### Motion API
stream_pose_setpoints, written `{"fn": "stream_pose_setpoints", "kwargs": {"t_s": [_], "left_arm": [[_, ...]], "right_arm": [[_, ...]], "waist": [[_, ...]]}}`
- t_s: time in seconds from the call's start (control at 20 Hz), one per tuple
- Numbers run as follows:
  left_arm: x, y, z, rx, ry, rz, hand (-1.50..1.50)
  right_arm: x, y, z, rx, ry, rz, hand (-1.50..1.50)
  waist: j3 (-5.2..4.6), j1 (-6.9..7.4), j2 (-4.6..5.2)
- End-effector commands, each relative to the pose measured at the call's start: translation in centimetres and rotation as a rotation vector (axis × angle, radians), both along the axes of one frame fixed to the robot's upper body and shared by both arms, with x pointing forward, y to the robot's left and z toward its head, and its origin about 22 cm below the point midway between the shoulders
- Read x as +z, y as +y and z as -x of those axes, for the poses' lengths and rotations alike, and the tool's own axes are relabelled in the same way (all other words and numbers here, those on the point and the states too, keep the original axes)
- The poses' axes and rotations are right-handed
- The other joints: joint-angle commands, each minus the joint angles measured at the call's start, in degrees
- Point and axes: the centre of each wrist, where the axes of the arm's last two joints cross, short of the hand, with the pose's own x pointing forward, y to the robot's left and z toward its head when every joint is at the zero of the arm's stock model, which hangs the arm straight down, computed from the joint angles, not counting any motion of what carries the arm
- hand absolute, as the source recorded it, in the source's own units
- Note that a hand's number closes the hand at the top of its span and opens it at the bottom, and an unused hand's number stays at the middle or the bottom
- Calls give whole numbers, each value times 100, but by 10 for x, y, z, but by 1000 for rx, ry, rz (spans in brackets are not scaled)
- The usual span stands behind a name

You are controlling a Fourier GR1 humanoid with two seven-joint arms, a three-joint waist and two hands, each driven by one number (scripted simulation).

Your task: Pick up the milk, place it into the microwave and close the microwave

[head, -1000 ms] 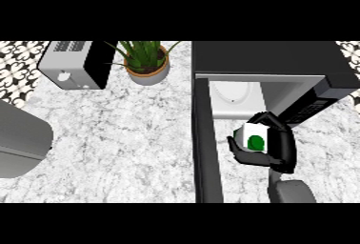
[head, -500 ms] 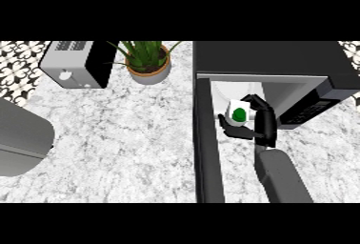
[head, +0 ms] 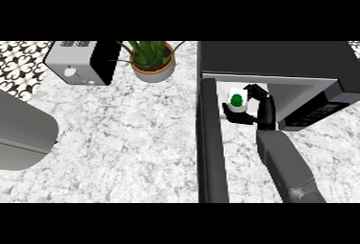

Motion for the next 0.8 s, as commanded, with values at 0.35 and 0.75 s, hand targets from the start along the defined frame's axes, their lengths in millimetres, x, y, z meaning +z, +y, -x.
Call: {"fn": "stream_pose_setpoints", "kwargs": {"t_s": [0.35,0.75], "left_arm": [[11,8,3,-38,-1,3,-150],[-9,9,-15,-41,-18,2,-150]], "right_arm": [[12,-30,-20,-63,-43,208,150],[43,-19,-45,-127,-127,250,150]], "waist": [[17,229,89],[16,347,176]]}}
